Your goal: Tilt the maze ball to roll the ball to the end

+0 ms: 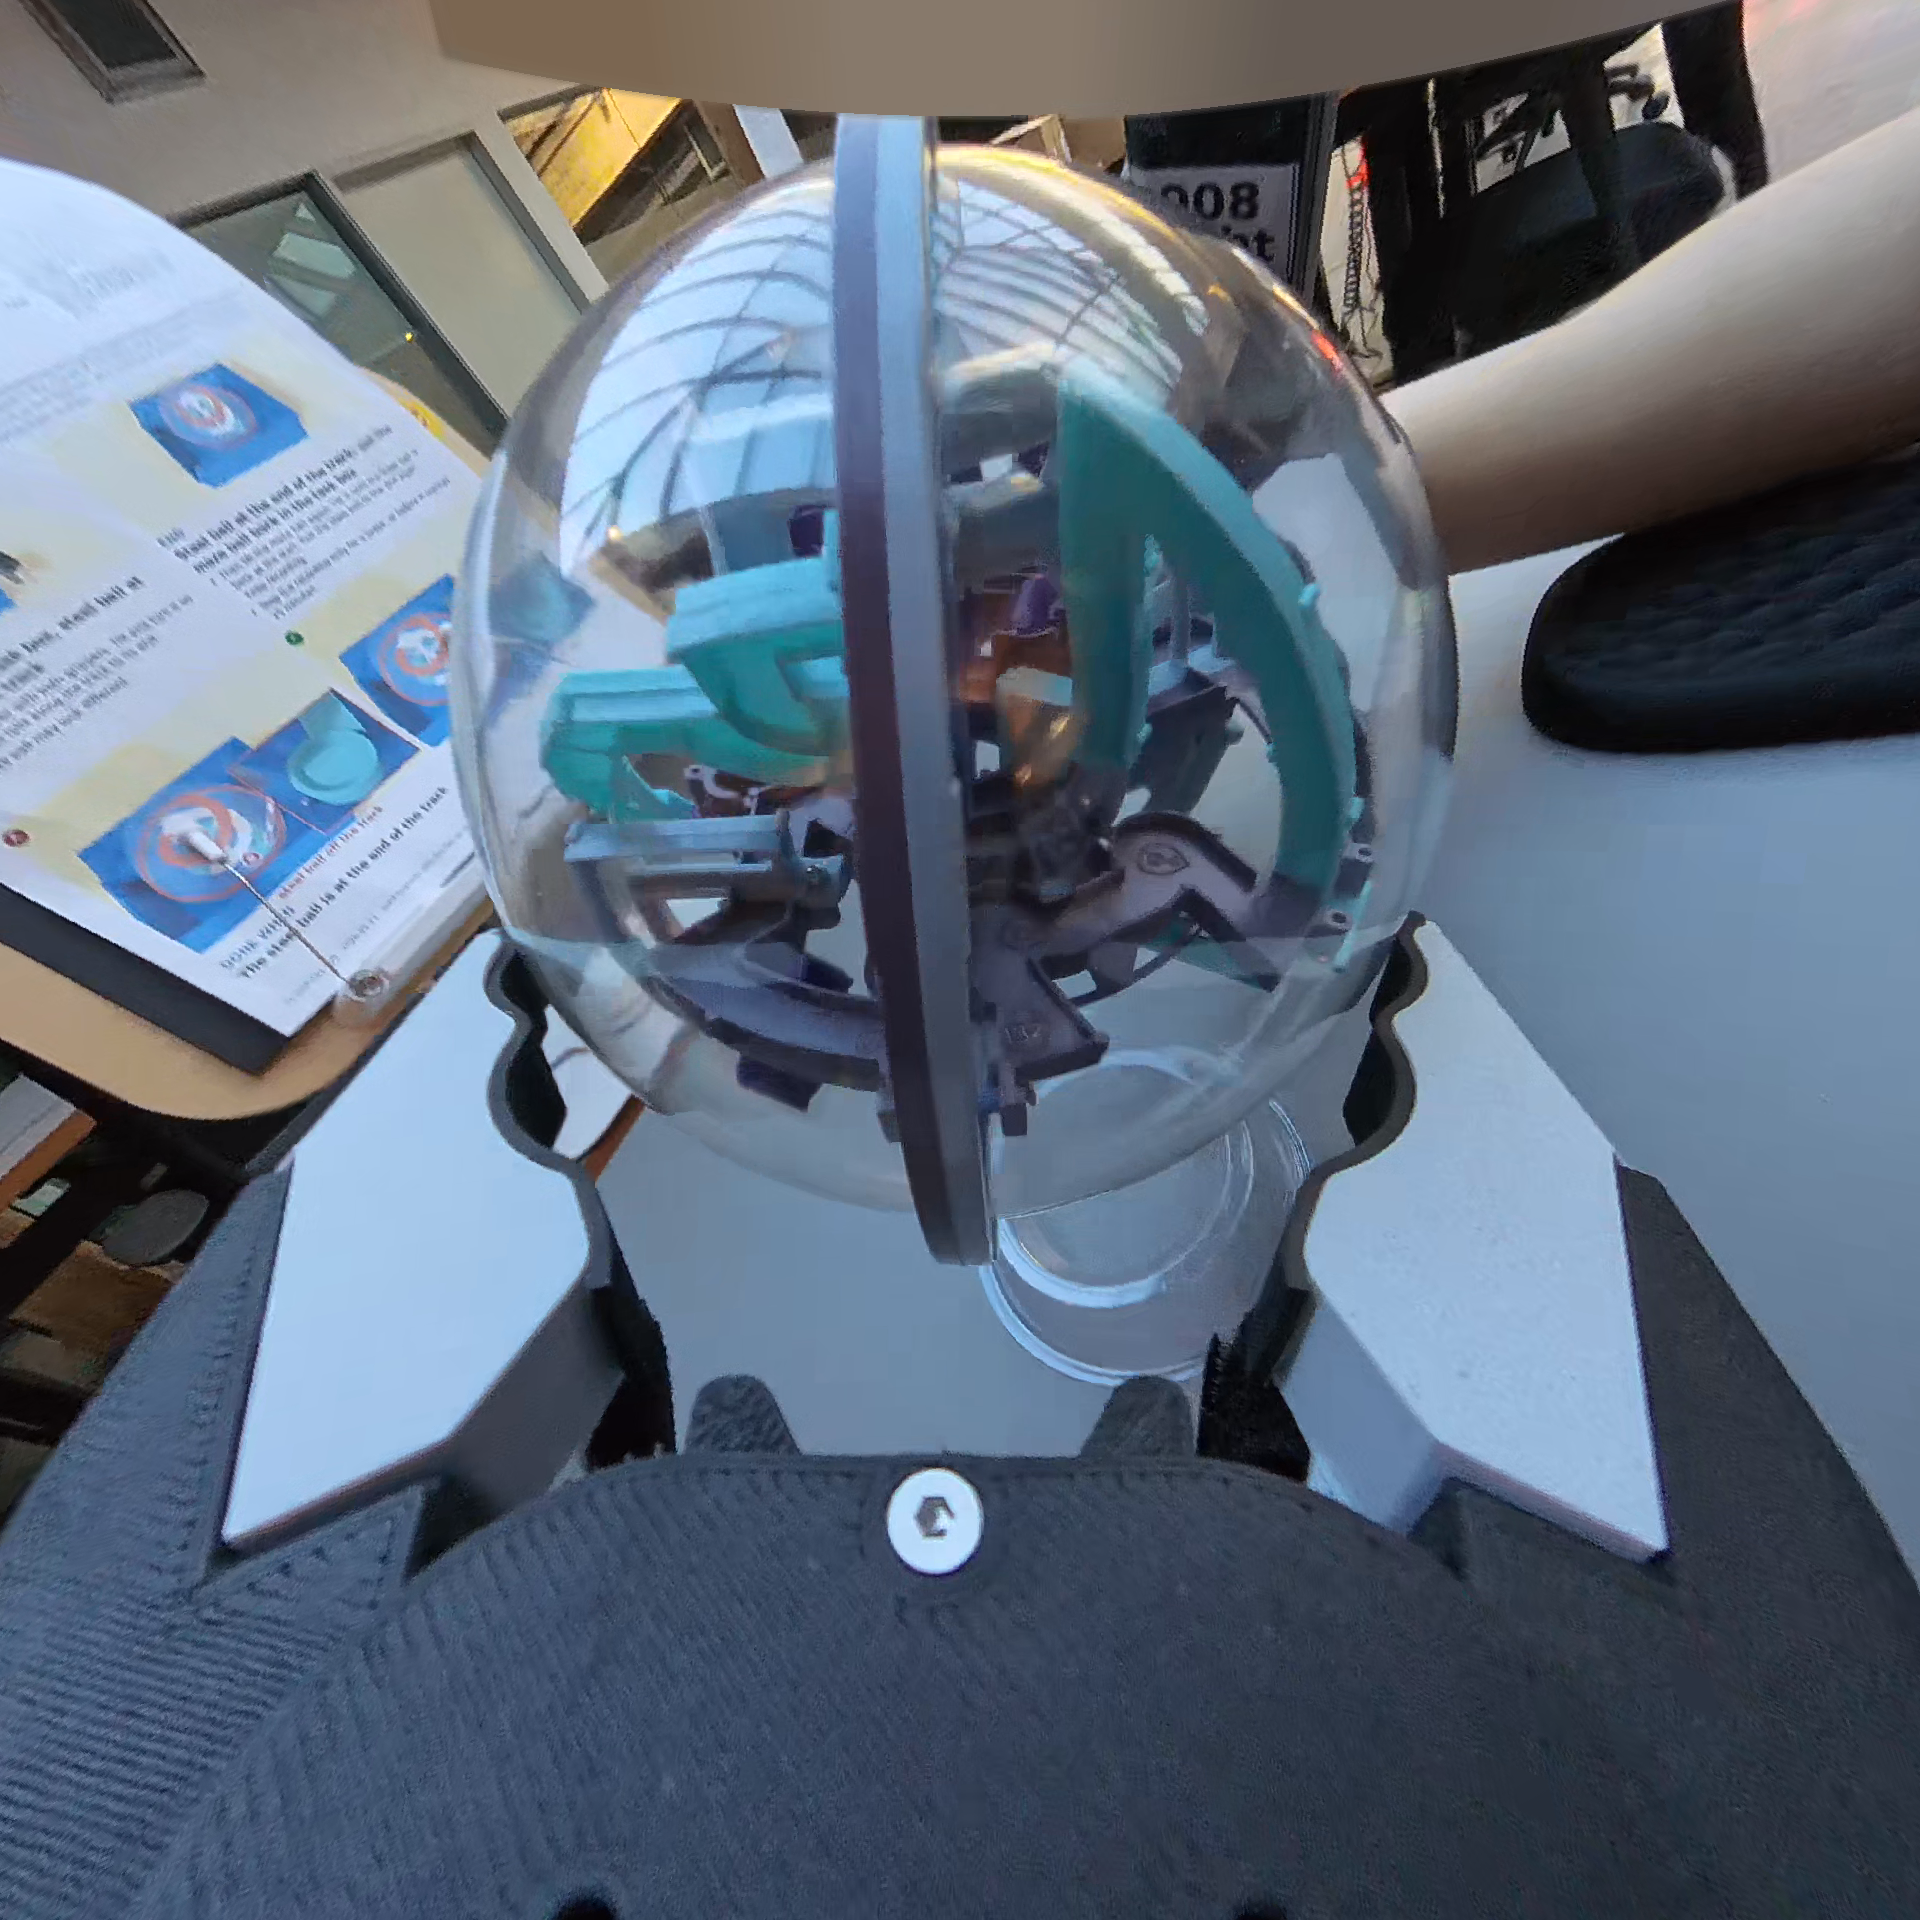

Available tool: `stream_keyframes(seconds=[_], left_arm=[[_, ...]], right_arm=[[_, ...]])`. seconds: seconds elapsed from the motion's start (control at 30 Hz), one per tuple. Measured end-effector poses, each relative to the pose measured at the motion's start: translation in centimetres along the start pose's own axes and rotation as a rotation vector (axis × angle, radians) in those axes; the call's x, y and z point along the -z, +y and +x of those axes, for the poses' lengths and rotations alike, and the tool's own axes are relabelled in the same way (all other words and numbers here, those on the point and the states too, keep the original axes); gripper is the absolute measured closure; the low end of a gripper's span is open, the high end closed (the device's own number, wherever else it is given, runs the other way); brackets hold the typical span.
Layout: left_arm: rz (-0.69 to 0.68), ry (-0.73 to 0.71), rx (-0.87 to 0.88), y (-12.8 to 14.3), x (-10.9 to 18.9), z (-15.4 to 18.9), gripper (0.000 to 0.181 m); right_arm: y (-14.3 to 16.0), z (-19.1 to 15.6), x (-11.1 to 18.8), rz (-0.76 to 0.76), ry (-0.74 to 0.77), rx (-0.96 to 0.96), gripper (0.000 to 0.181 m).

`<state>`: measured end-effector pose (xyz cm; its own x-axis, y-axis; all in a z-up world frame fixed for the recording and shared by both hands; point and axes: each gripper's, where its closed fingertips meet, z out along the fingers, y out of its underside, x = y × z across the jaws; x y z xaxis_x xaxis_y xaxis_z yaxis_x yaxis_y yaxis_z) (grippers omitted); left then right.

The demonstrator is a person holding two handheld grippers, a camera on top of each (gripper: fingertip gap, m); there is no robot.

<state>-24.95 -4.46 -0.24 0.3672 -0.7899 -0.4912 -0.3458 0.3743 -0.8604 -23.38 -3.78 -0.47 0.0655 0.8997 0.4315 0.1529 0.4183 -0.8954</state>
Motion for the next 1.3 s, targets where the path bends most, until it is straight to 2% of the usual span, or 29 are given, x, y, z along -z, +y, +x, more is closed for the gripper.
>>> stream_keyframes(seconds=[0.1, 0.2, 0.53, 0.73, 0.83, 0.93, 1.07, 1.3], left_arm=[[0.044, 0.005, -0.043, -3.3, 0.8, -1.0, 0.028], [0.050, 0.013, -0.071, -5.4, 1.5, -1.8, 0.028], [0.130, 0.002, -0.067, -9.7, 3.7, -4.5, 0.028], [0.116, 0.028, -0.028, -11.8, 3.9, -7.0, 0.028], [0.143, 0.048, 0.010, -13.0, 3.8, -7.5, 0.028], [0.159, 0.059, 0.060, -12.8, 3.3, -7.7, 0.028], [0.106, 0.072, 0.085, -10.9, 2.4, -7.7, 0.028], [0.109, 0.081, 0.158, -9.4, 1.4, -8.2, 0.028]], right_arm=[[-2.7, 0.7, 0.2, 0.042, 0.015, 0.003, 0.033], [-5.0, 1.2, 0.3, 0.073, 0.033, 0.020, 0.034], [-10.8, 3.0, -0.4, 0.097, 0.034, 0.060, 0.034], [-14.0, 5.2, -0.2, 0.119, 0.051, 0.048, 0.034], [-15.0, 5.7, 0.1, 0.179, 0.054, 0.005, 0.034], [-14.4, 6.1, 0.2, 0.216, 0.048, -0.061, 0.034], [-12.1, 6.3, 0.0, 0.180, 0.045, -0.104, 0.034], [-9.9, 7.0, -0.3, 0.171, 0.024, -0.199, 0.034]])
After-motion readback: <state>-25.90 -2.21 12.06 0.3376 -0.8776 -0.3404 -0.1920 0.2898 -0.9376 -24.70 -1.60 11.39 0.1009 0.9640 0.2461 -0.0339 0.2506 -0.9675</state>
